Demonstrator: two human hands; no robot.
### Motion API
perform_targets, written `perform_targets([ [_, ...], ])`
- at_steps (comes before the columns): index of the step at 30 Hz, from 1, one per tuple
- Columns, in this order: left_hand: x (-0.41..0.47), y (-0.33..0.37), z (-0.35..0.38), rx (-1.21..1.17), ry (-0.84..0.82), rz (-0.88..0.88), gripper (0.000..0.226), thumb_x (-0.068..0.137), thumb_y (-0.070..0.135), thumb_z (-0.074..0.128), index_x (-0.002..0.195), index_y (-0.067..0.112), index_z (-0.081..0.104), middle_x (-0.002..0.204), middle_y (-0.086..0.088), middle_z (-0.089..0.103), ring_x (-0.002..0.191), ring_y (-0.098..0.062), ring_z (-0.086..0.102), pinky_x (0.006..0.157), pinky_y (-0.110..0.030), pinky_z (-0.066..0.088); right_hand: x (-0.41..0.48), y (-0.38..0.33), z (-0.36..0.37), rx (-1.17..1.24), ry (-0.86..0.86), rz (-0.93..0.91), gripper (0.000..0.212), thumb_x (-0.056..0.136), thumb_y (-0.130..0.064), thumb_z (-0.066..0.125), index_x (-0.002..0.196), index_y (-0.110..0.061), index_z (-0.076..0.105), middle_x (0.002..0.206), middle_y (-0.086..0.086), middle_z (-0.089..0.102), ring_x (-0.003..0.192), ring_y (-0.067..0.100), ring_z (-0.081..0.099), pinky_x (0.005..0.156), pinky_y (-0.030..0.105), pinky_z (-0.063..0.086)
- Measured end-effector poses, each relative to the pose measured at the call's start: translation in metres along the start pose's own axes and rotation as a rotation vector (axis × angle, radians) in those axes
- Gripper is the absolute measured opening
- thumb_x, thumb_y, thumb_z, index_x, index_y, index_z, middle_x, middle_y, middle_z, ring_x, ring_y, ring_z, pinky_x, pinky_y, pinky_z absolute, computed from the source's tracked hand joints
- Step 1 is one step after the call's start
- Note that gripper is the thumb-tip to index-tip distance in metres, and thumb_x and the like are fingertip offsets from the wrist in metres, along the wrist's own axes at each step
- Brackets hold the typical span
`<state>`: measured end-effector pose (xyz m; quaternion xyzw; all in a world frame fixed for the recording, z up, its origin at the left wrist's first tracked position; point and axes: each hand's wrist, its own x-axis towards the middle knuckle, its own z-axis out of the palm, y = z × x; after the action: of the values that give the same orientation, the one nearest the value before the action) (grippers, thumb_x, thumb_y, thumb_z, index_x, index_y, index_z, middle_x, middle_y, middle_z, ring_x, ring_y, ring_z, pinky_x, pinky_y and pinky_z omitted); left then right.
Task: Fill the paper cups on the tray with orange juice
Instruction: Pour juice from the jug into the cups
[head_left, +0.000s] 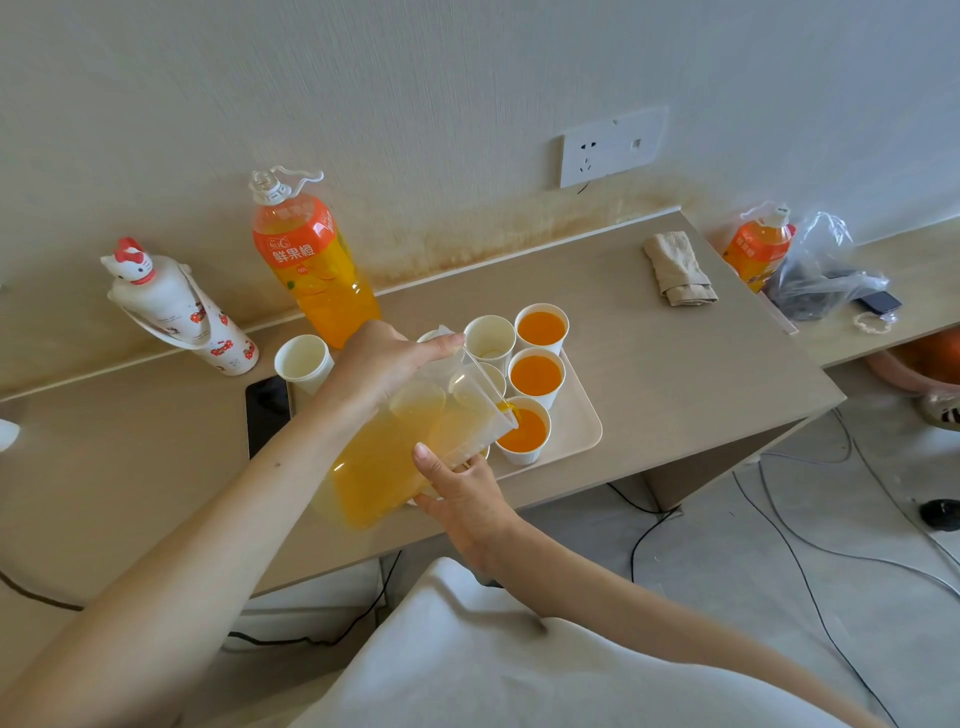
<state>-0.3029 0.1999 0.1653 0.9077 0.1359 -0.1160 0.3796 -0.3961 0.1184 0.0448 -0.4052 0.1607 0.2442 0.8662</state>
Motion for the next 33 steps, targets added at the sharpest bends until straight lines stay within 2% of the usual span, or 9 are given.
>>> perform_targets([
  [4, -0.0031, 0.0023, -0.0002, 0.004, 0.002, -0.006, 0.056, 0.075, 0.056, 0.073, 0.053, 0.014, 0.042, 0.058, -0.003, 0.047, 0.059, -0.021, 0.049, 0.06, -0.031, 0.036, 0.001, 0.0015, -0.0005, 0.01, -0.006, -0.003, 0.078, 0.069, -0.033, 0.079, 0.136, -0.017, 0.042, 0.129, 0.007, 0.062, 0.117, 0.022, 0.061, 0.084, 0.032, 0.057],
  [10, -0.0065, 0.0044, -0.001, 0.017, 0.009, -0.006, 0.062, 0.076, 0.053, 0.073, 0.051, 0.015, 0.031, 0.051, 0.001, 0.028, 0.051, -0.019, 0.034, 0.055, -0.031, 0.027, 0.0053, 0.0052, -0.001, -0.002, -0.006, 0.001, 0.09, 0.063, -0.04, 0.086, 0.137, -0.018, 0.042, 0.13, 0.006, 0.062, 0.121, 0.025, 0.058, 0.099, 0.045, 0.052],
  [17, -0.0098, 0.0066, -0.002, 0.014, 0.024, -0.012, 0.059, 0.077, 0.051, 0.073, 0.05, 0.017, 0.034, 0.049, 0.001, 0.029, 0.049, -0.016, 0.034, 0.051, -0.029, 0.026, 0.0041, 0.0043, -0.0005, -0.006, -0.019, -0.001, 0.086, 0.065, -0.039, 0.082, 0.137, -0.017, 0.042, 0.129, 0.006, 0.062, 0.12, 0.023, 0.059, 0.095, 0.039, 0.054],
  [23, -0.01, 0.0069, -0.0027, 0.014, 0.024, -0.006, 0.059, 0.077, 0.051, 0.073, 0.05, 0.017, 0.034, 0.049, 0.001, 0.029, 0.05, -0.017, 0.034, 0.052, -0.03, 0.026, 0.0032, 0.0034, -0.0008, 0.004, -0.036, -0.022, 0.076, 0.07, -0.033, 0.079, 0.136, -0.019, 0.043, 0.129, 0.007, 0.061, 0.119, 0.024, 0.059, 0.097, 0.043, 0.053],
  [29, -0.0096, 0.0064, -0.0028, 0.008, 0.016, -0.01, 0.062, 0.077, 0.05, 0.074, 0.047, 0.017, 0.031, 0.029, 0.009, 0.024, 0.045, -0.016, 0.029, 0.051, -0.029, 0.023, 0.0043, 0.0039, -0.0005, 0.008, -0.027, -0.012, 0.084, 0.068, -0.036, 0.083, 0.138, -0.017, 0.041, 0.131, 0.009, 0.061, 0.12, 0.025, 0.059, 0.097, 0.043, 0.053],
  [33, -0.009, 0.006, -0.0028, 0.01, 0.027, 0.002, 0.062, 0.077, 0.051, 0.074, 0.048, 0.017, 0.031, 0.043, 0.004, 0.026, 0.045, -0.016, 0.03, 0.051, -0.028, 0.024, 0.0047, 0.0041, 0.0, -0.016, -0.012, 0.004, 0.084, 0.07, -0.038, 0.083, 0.139, -0.021, 0.039, 0.132, 0.006, 0.06, 0.122, 0.025, 0.057, 0.098, 0.042, 0.053],
])
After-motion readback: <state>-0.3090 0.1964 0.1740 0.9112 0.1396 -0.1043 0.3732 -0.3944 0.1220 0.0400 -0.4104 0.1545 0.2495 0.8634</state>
